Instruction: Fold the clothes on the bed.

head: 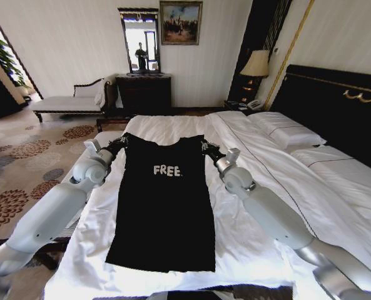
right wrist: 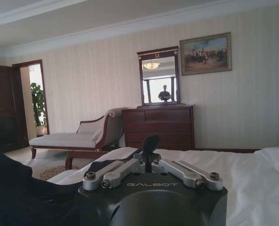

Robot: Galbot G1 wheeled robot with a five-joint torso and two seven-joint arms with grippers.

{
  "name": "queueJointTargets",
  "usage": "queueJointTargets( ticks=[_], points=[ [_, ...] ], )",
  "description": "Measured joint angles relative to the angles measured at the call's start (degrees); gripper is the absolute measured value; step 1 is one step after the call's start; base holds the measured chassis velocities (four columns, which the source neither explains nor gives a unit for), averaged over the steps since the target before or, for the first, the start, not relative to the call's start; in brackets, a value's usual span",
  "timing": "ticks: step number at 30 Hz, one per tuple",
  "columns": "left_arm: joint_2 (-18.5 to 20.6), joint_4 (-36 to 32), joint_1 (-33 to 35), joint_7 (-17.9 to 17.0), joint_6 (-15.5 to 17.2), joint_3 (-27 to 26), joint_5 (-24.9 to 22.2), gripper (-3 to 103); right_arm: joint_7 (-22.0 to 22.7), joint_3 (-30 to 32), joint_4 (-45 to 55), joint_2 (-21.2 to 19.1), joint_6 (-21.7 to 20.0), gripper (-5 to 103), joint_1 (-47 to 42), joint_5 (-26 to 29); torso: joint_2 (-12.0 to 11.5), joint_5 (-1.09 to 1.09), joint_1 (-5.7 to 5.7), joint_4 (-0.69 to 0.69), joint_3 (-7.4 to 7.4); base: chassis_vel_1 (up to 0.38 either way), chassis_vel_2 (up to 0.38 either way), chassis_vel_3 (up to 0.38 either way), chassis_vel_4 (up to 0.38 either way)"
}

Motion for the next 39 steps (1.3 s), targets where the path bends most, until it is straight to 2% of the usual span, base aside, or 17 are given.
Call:
queueJointTargets(
  ticks=[2, 5, 6, 10, 11, 15, 16, 19, 22, 27, 32, 33, 37, 39],
  points=[
    [-0.78, 2.16, -2.19, 0.04, -0.01, 1.33, 0.13, 2, 0.37, -1.05, -2.24, 1.22, 0.12, 1, 1.72, 0.79, 0.0, -0.01, 0.02, -0.02, 0.0, 0.0, 0.0, 0.0, 0.0],
    [-3.93, 10.67, -9.93, 1.37, -0.36, 7.03, 0.28, 2, 0.76, -3.5, -9.42, 5.72, 0.88, 1, 7.06, 1.94, 0.0, 0.01, 0.03, -0.06, 0.01, 0.0, 0.0, 0.0, 0.0],
    [-3.93, 10.67, -9.93, 1.37, -0.36, 7.03, 0.28, 2, 0.76, -3.5, -9.42, 5.72, 0.88, 1, 7.06, 1.94, 0.0, 0.01, 0.03, -0.06, 0.01, 0.0, 0.0, 0.0, 0.0],
    [-8.84, 23.46, -18.53, 4.68, -1.07, 14.28, 0.18, 2, 0.06, -4.65, -19.71, 11.23, 2.05, 1, 11.68, 2.49, 0.0, 0.01, 0.03, -0.05, 0.01, 0.0, 0.0, 0.0, 0.0],
    [-8.84, 23.46, -18.53, 4.68, -1.07, 14.28, 0.18, 2, 0.06, -4.65, -19.71, 11.23, 2.05, 1, 11.68, 2.49, 0.0, 0.01, 0.03, -0.05, 0.01, 0.0, 0.0, 0.0, 0.0],
    [-14.57, 36.56, -26.36, 9.88, -2.66, 19.75, -0.97, 2, -3.58, -6.04, -31.33, 14.74, 3.89, 1, 15.19, 1.59, 0.0, 0.04, 0.03, -0.09, 0.01, 0.0, 0.0, 0.0, 0.0],
    [-14.57, 36.56, -26.36, 9.88, -2.66, 19.75, -0.97, 2, -3.58, -6.04, -31.33, 14.74, 3.89, 1, 15.19, 1.59, 0.0, 0.04, 0.03, -0.09, 0.01, 0.0, 0.0, 0.0, 0.0],
    [-17.42, 42.43, -28.08, 11.2, -3.69, 21.32, -1.33, 2, -5.65, -6.09, -36.29, 16.74, 4.8, 1, 16.29, 1.04, 0.0, 0.04, 0.03, -0.09, 0.0, 0.0, 0.0, 0.0, 0.0],
    [-18.05, 42.18, -26.55, 11.32, -4.06, 20.81, -0.94, 2, -6.58, -6.06, -37.49, 17.28, 5.46, 1, 16.01, 0.42, 0.0, 0.03, 0.03, -0.07, 0.0, 0.0, 0.0, 0.0, 0.0],
    [-17.64, 38.05, -20.51, 10.95, -4.49, 18.01, 1.52, 2, -7.68, -5.1, -36.49, 16.77, 6.87, 1, 12.87, -1.19, 0.0, 0.03, 0.0, -0.06, -0.01, 0.0, 0.0, 0.0, 0.0],
    [-13.86, 27.01, -9.89, 9.85, -5.17, 12.48, 4.43, 2, -8.2, -4.05, -29.08, 13.4, 9.56, 1, 5.76, -3.92, 0.0, 0.04, 0.0, -0.08, -0.02, 0.0, 0.0, 0.0, 0.0],
    [-13.86, 27.01, -9.89, 9.85, -5.17, 12.48, 4.43, 2, -8.2, -4.05, -29.08, 13.4, 9.56, 1, 5.76, -3.92, 0.0, 0.04, 0.0, -0.08, -0.02, 0.0, 0.0, 0.0, 0.0],
    [-10.85, 18.01, -0.23, 9.1, -5.56, 7.01, 7.07, 2, -7.33, -3.66, -23.42, 11.58, 11.51, 1, -0.64, -7.26, 0.01, 0.03, -0.01, -0.05, -0.03, 0.0, 0.0, 0.0, 0.0],
    [-10.12, 15.83, 2.33, 9.04, -5.68, 5.72, 7.81, 2, -7.26, -3.55, -21.87, 10.91, 12.09, 1, -2.59, -8.72, 0.01, 0.01, -0.01, -0.04, -0.03, 0.0, 0.0, 0.0, 0.0]
  ],
)
